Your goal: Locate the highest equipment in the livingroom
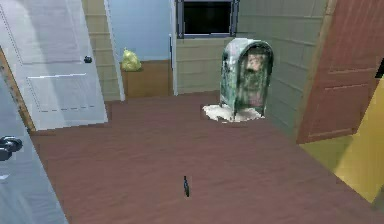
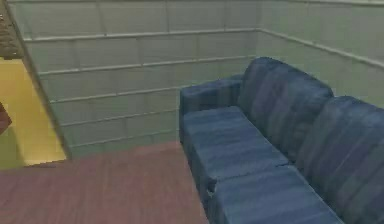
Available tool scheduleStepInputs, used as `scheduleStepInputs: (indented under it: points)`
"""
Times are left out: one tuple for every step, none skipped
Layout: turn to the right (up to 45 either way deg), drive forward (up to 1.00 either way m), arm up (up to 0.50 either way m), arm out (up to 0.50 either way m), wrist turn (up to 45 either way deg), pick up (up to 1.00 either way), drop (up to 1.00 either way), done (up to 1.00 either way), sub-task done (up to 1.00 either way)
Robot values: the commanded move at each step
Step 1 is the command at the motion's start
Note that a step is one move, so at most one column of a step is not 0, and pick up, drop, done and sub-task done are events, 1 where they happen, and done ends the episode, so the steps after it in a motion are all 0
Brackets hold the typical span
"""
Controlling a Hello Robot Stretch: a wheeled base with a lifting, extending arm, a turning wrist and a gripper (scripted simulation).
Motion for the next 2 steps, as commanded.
scheduleStepInputs:
  points:
    - [-15.0,0.00,0.00,0.00,0.0,0.00,0.00,0.00,0.00]
    - [0.0,0.05,0.00,0.00,0.0,0.00,0.00,0.00,0.00]
